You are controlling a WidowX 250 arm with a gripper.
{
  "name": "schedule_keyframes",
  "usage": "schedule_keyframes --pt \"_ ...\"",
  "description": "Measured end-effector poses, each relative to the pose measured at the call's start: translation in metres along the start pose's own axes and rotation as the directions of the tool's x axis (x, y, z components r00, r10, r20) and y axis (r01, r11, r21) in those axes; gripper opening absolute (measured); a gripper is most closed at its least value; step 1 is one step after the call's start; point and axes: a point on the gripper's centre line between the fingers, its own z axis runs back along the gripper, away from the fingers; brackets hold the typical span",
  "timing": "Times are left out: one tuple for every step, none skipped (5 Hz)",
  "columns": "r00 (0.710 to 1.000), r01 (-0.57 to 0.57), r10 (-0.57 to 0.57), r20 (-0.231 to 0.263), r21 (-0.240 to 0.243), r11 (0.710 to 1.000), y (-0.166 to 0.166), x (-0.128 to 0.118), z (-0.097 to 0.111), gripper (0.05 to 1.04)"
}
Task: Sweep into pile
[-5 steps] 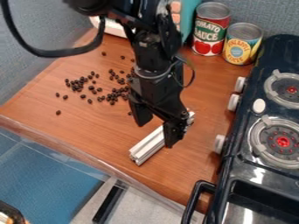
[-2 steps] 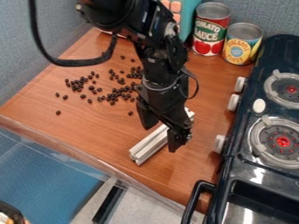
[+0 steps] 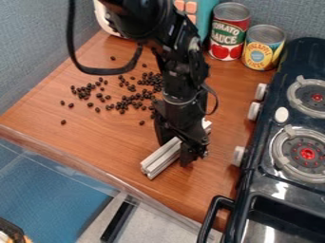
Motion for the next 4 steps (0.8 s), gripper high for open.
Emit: schedule_keyframes --pt "1.0 -0.015 0.015 -0.016 0.017 1.0 0.004 0.002 -0.002 0.402" --pt "1.0 -0.019 0.019 -0.019 0.004 1.0 0.003 0.006 -0.002 0.39" --pt "0.998 -0.058 0.058 -0.019 -0.035 0.998 0.008 0.02 0.0 0.39" --pt "0.992 -0.13 0.13 0.001 -0.051 0.99 0.033 0.034 -0.003 0.39"
